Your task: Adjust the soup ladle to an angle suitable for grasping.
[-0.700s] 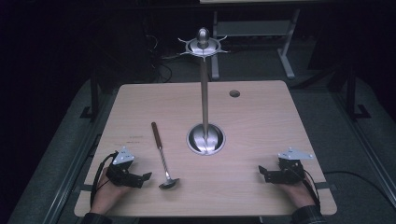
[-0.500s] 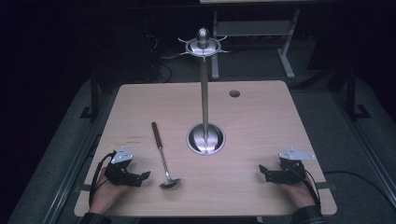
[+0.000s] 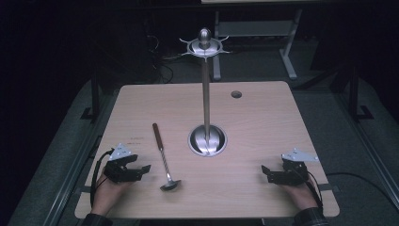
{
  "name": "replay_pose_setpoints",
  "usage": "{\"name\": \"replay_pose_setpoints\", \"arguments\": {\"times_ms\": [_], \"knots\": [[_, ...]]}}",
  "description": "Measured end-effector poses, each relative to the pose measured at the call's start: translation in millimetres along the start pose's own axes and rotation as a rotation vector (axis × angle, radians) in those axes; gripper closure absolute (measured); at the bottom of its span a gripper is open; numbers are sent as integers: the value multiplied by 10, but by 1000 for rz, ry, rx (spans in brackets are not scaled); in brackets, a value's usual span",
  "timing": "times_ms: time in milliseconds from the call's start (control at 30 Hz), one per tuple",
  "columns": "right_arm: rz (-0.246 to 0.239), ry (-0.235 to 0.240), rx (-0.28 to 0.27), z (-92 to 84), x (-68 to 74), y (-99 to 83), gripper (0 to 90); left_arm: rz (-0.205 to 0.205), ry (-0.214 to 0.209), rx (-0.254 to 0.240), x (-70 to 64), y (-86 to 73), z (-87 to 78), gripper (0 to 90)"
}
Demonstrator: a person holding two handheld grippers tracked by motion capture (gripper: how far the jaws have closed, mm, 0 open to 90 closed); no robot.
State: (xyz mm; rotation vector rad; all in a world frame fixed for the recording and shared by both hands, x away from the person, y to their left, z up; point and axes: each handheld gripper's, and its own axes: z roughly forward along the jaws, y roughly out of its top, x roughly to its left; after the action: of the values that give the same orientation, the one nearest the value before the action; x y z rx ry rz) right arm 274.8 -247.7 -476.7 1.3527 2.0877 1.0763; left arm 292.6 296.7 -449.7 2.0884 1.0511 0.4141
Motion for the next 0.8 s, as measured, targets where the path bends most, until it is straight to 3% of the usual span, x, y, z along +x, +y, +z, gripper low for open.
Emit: {"name": "replay_pose_setpoints", "arguments": {"times_ms": [133, 267, 467, 800], "knots": [[6, -2, -9, -13, -2, -1, 88, -6, 5, -1, -8, 61, 14, 380], [6, -6, -9, -13, -22, 0, 88, -19, 37, -9, -2, 108, 71, 449], [-7, -7, -16, -25, 4, -7, 88, -37, 33, -11, 29, 190, 130, 613], [-8, 4, -40, -27, -1, 24, 88, -19, 59, 13, 102, 359, 270, 882]]}}
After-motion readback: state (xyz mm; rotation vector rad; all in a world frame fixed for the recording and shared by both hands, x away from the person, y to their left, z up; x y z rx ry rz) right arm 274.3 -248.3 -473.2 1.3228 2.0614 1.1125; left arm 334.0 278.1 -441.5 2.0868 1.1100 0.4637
